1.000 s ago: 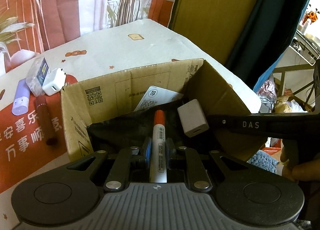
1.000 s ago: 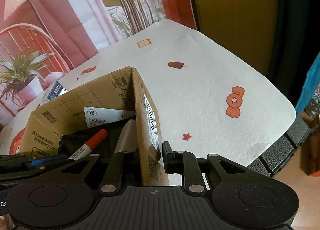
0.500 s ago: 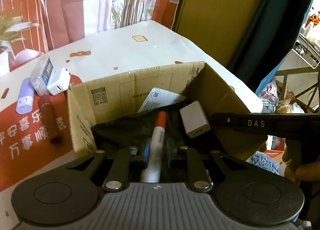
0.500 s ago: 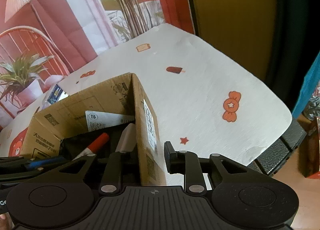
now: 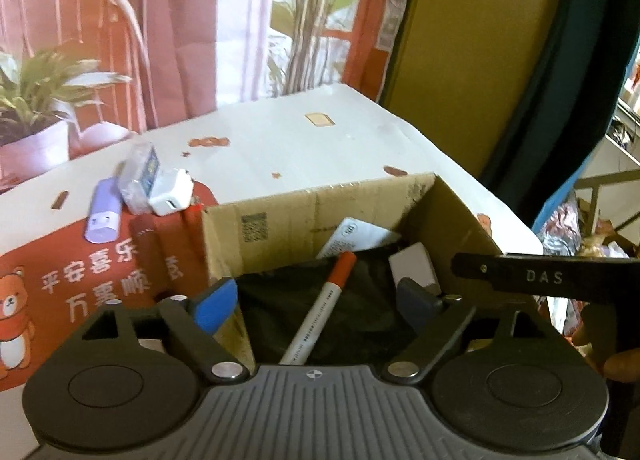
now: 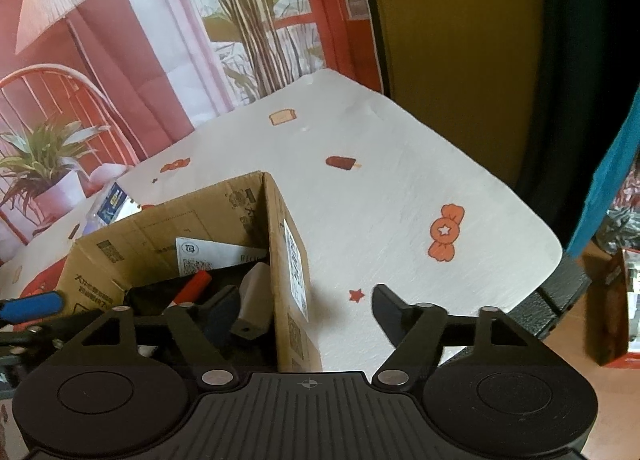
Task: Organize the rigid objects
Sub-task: 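Open the left gripper to drop the marker into the box, then withdraw the left tool from the box toward the remaining items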
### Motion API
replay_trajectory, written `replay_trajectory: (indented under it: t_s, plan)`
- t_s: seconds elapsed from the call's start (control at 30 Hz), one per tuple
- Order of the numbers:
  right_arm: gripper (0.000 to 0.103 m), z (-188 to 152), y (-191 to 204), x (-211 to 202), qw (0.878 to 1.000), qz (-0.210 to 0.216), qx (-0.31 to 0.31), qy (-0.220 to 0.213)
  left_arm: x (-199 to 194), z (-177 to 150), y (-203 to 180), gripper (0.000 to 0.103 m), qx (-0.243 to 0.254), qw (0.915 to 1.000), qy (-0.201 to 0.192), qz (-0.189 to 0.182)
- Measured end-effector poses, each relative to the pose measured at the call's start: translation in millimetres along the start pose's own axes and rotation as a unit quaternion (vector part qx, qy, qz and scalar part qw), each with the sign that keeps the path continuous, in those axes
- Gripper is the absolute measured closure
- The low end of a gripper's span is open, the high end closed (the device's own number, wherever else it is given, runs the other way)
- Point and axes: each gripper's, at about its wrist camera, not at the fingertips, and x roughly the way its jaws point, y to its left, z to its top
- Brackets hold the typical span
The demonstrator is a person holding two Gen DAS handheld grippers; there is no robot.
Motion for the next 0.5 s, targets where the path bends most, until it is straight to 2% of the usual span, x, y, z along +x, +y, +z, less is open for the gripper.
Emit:
replay_trajectory:
  t_s: [0.1, 0.27, 0.5]
  plan:
    - [0.014, -1, 1, -5, 1.000, -0.003, -0.004, -0.006, -8, 1, 0, 0.003, -0.004, 0.9999, -0.008, 0.010]
    - [0.004, -2, 2, -13, 1.000, -0.006, -0.008, -0.014, -17, 0, 1, 0.000, -0.011, 0.9994, -0.018, 0.026]
    - [0.000, -2, 1, -22, 1.000, -0.009, -0.010, -0.022, -25, -2, 2, 0.000, -0.017, 0.9986, -0.022, 0.045]
